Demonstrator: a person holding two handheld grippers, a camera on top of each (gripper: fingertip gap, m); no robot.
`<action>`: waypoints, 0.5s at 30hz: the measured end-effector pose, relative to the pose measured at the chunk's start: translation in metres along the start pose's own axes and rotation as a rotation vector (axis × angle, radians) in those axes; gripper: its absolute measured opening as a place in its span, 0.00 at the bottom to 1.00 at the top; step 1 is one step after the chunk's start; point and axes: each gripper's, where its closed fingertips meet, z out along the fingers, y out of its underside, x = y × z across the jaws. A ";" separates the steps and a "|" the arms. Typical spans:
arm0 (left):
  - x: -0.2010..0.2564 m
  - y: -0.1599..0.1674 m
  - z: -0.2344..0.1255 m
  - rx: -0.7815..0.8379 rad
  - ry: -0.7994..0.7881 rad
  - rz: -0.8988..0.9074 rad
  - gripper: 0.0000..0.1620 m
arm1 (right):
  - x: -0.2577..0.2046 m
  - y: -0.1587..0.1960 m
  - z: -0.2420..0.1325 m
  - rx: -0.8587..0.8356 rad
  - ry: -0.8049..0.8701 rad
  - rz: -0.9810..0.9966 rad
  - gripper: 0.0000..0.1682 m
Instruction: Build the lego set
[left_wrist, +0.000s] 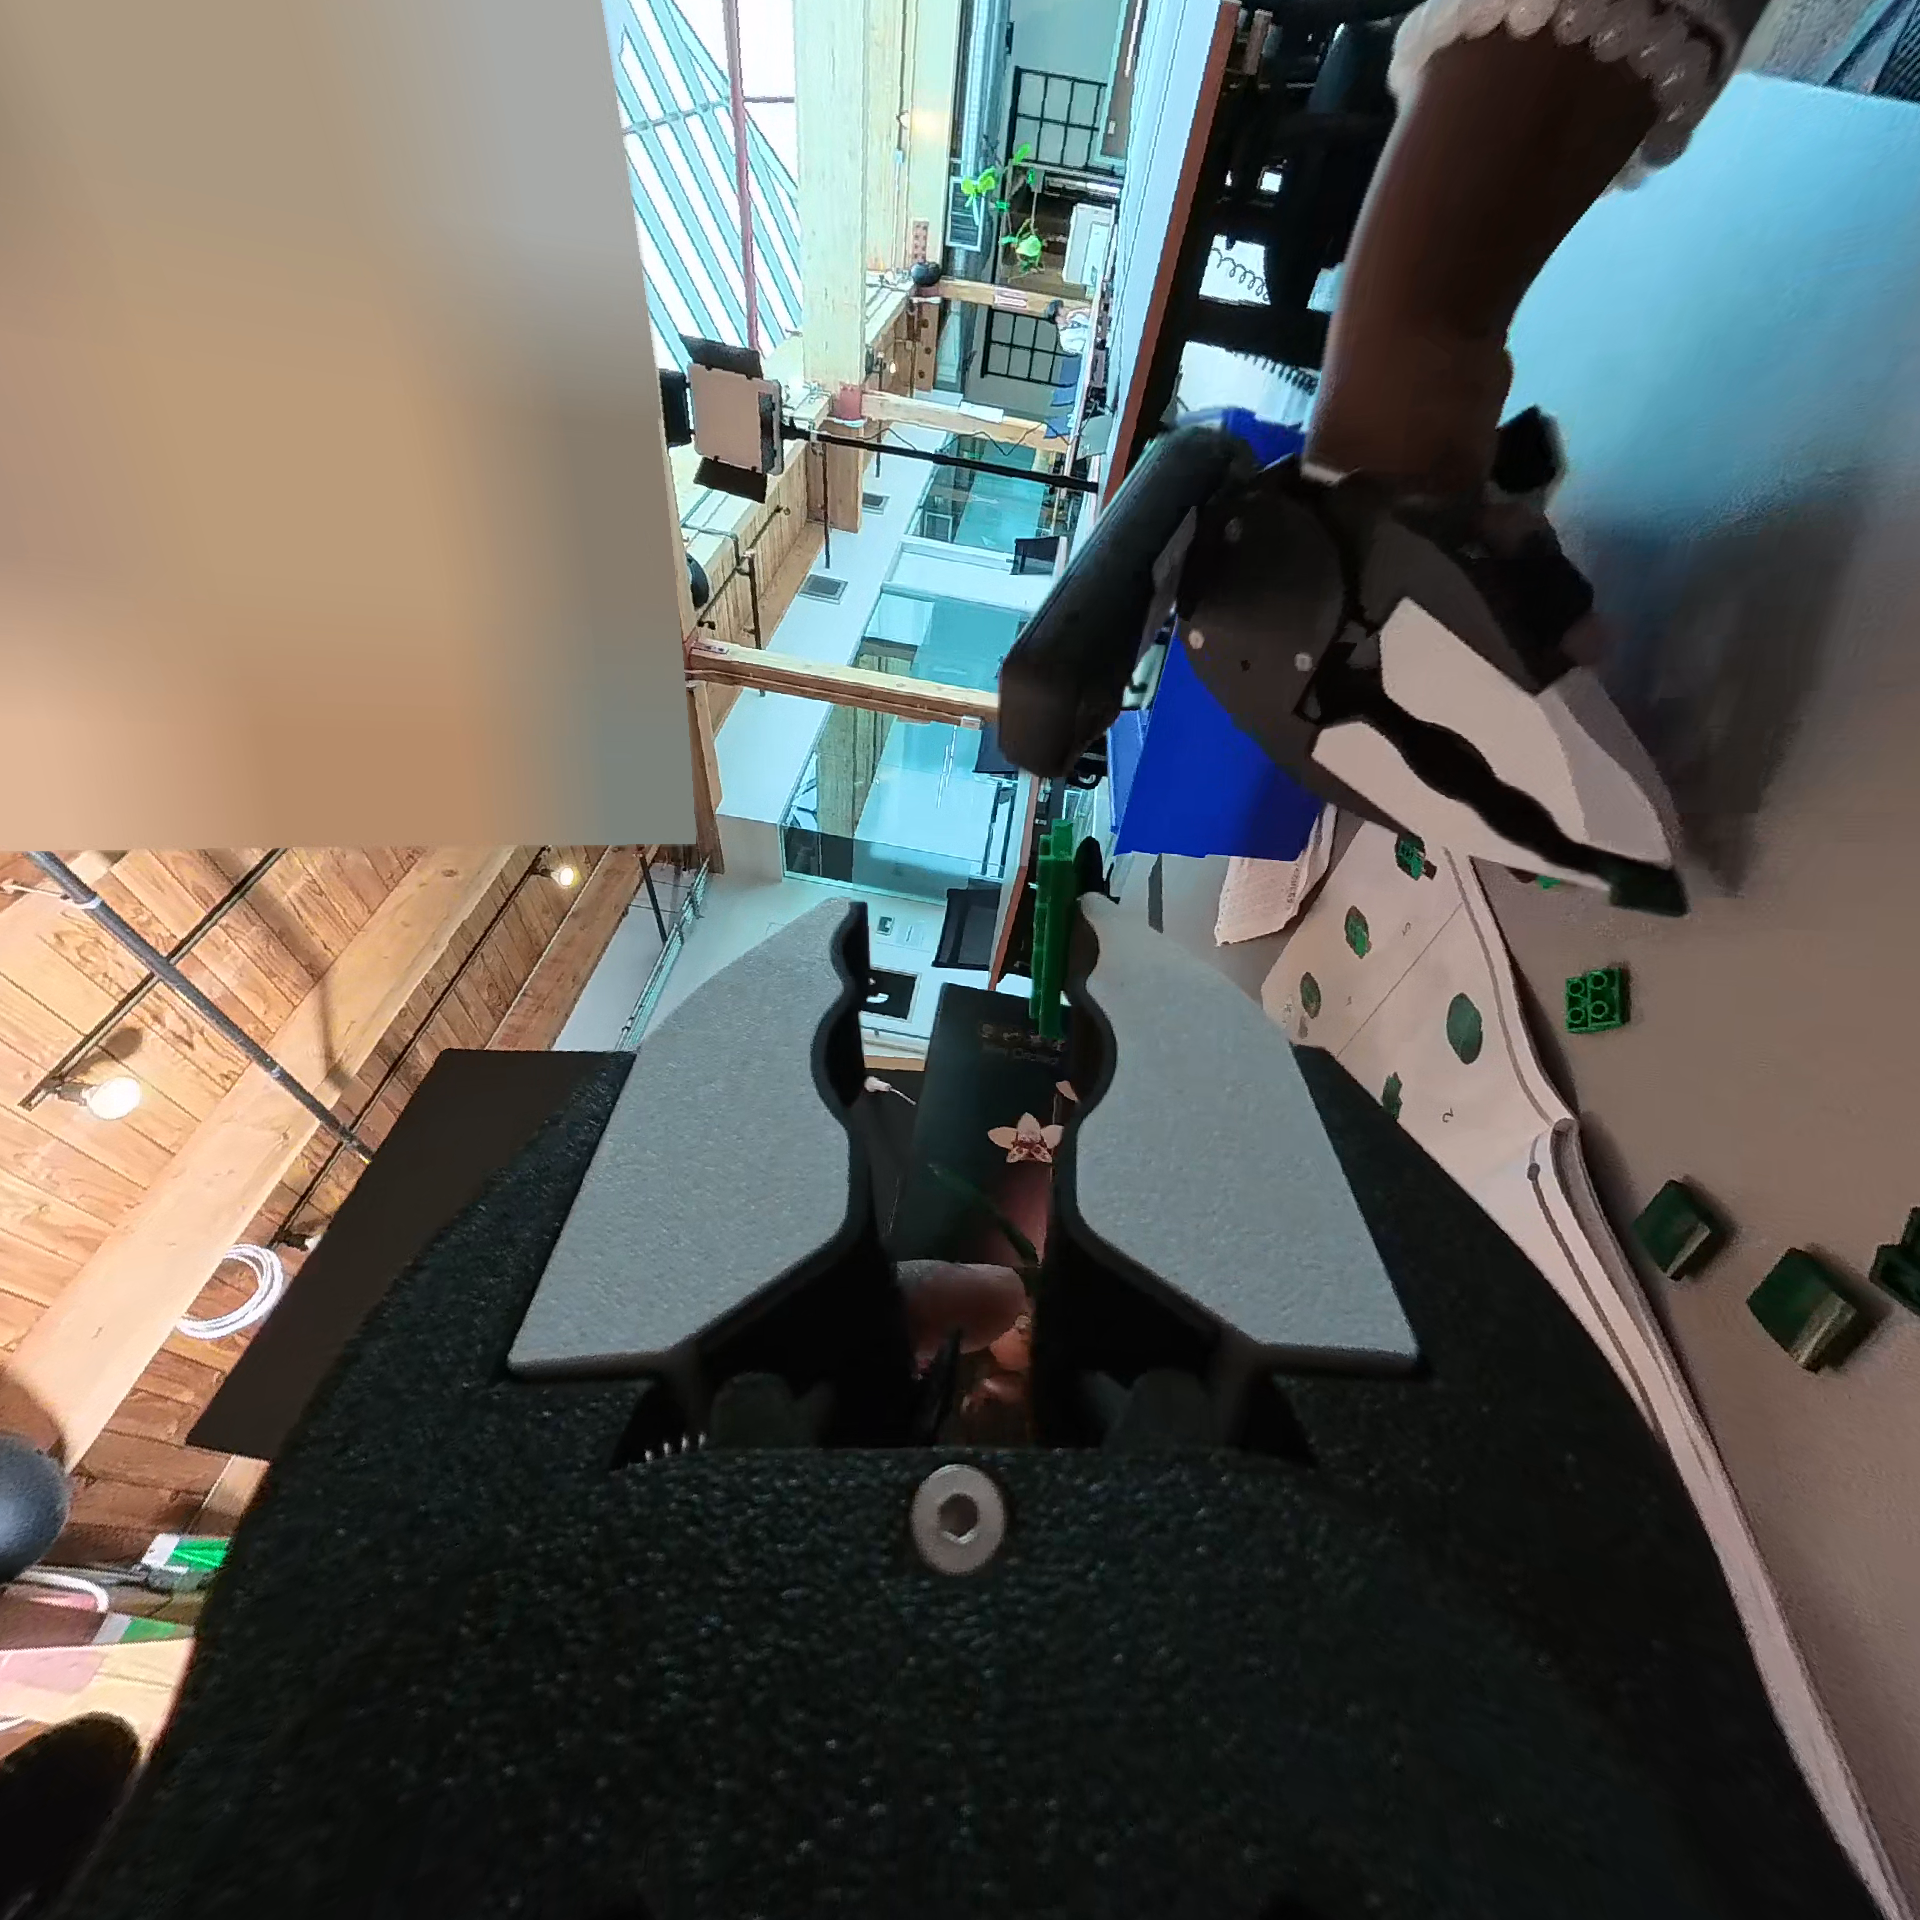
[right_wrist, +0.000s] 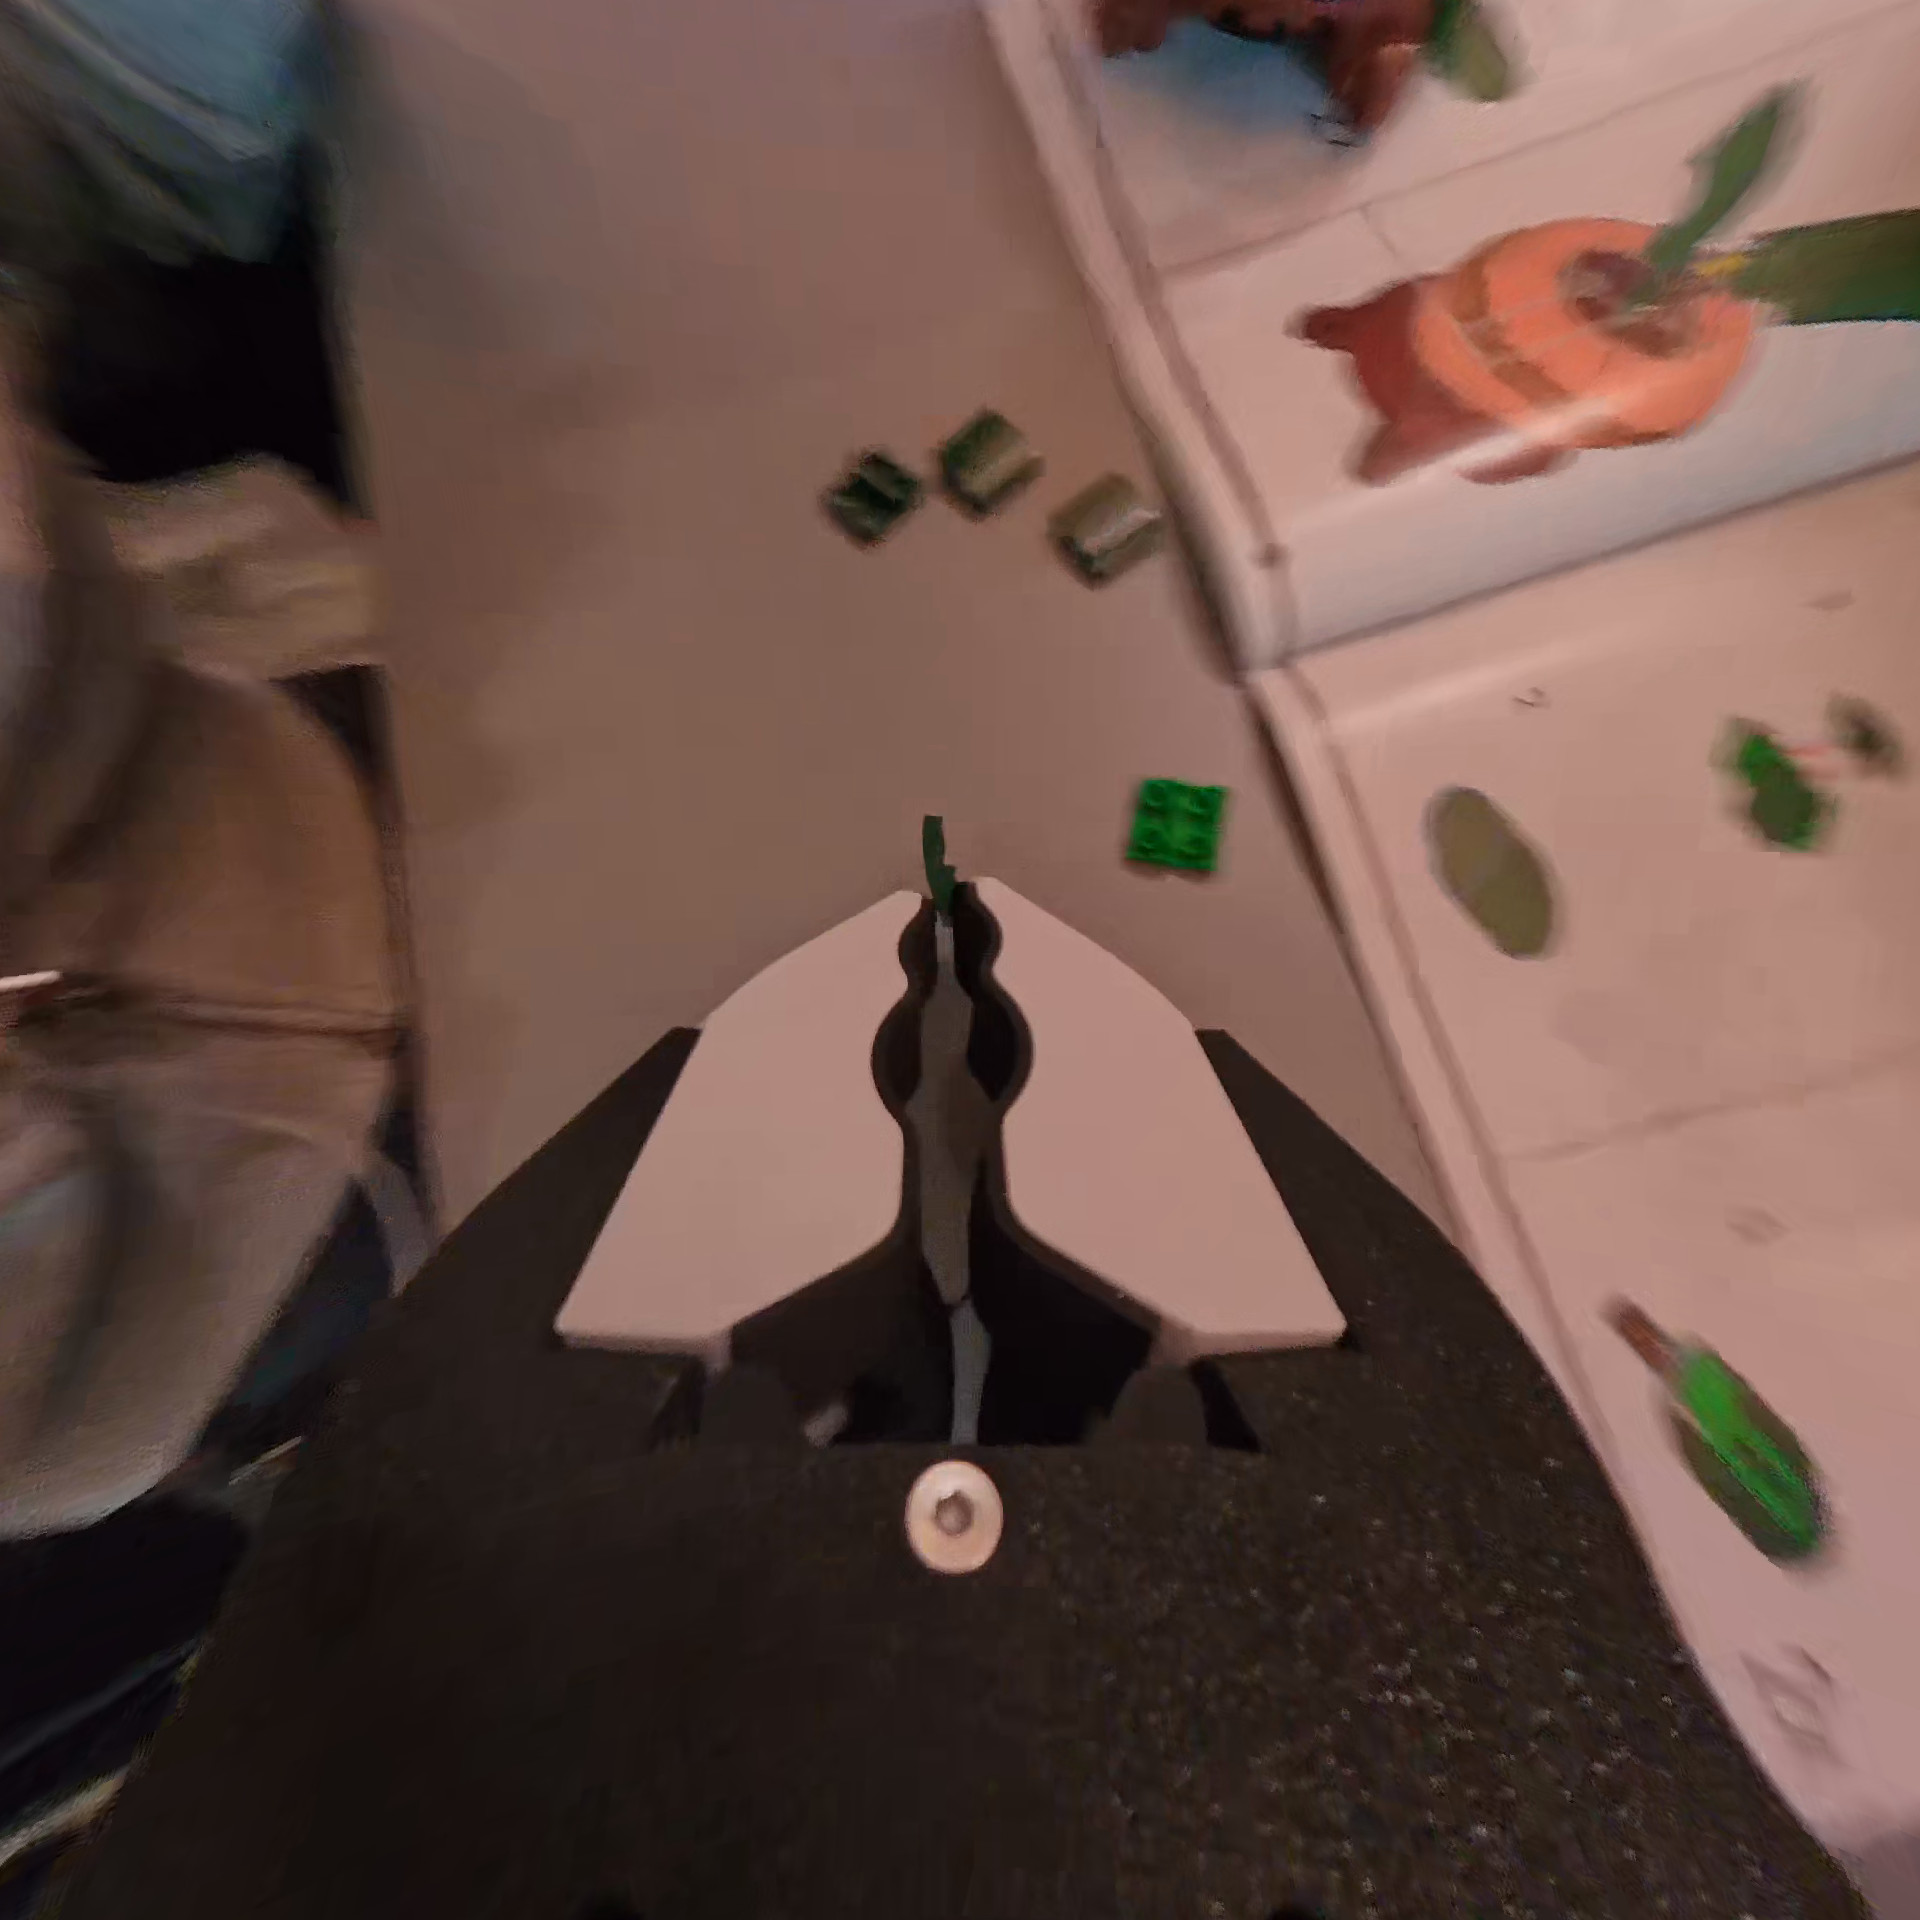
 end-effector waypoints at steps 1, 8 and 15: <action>-0.001 -0.001 0.000 0.004 -0.002 0.000 0.21 | -0.014 -0.002 -0.002 -0.014 -0.143 0.032 0.02; -0.002 -0.007 0.000 0.006 -0.003 0.015 0.21 | -0.020 0.018 0.005 -0.325 -0.397 0.107 0.04; -0.002 -0.001 -0.002 -0.001 -0.004 0.018 0.21 | -0.001 0.003 0.000 -0.180 -0.183 -0.210 0.19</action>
